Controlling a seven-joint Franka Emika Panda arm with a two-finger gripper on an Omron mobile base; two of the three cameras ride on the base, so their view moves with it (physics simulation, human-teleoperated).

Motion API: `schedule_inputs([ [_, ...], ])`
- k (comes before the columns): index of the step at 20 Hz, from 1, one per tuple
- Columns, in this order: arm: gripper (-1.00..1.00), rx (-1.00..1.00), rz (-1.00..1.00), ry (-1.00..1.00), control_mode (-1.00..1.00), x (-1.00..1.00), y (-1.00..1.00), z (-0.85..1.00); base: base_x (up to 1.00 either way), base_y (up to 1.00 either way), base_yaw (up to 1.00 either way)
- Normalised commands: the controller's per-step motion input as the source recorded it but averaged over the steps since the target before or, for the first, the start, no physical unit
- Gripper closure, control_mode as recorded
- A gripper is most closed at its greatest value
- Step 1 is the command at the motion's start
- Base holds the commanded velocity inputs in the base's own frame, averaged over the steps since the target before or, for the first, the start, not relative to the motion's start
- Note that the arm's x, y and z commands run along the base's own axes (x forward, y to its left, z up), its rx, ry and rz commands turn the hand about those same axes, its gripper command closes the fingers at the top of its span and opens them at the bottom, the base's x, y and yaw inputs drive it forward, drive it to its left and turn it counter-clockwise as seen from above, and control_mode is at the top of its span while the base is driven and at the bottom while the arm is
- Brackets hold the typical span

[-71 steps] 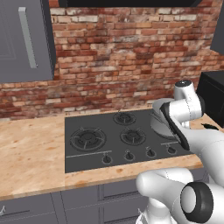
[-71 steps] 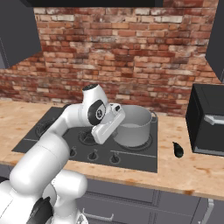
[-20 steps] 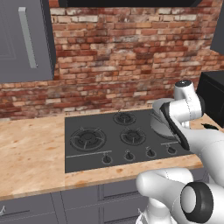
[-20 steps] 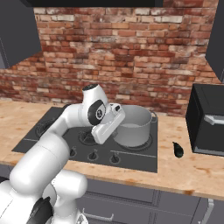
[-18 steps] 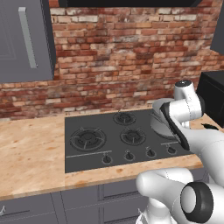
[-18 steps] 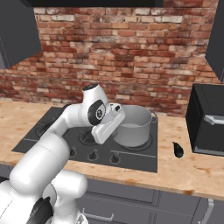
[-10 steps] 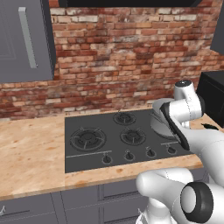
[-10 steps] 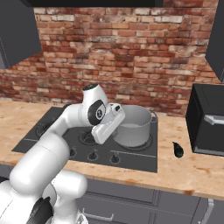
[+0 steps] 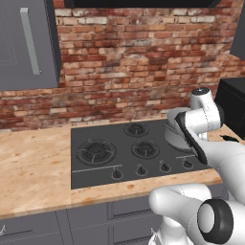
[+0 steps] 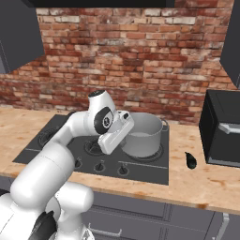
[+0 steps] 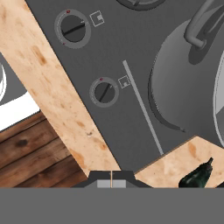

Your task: Turn on the burner for the pot on the stove. Wait thirty seconds for the pot to heat up. Then add the eggplant to the pot.

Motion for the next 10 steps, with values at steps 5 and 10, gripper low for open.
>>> schedule_inputs([
  [5,1.0,0.0,0.0,0.0,-1.0,0.0,0.0,0.0,0.0,0.0,0.0],
  [10,1.0,0.0,0.0,0.0,-1.0,0.0,0.0,0.0,0.0,0.0,0.0],
])
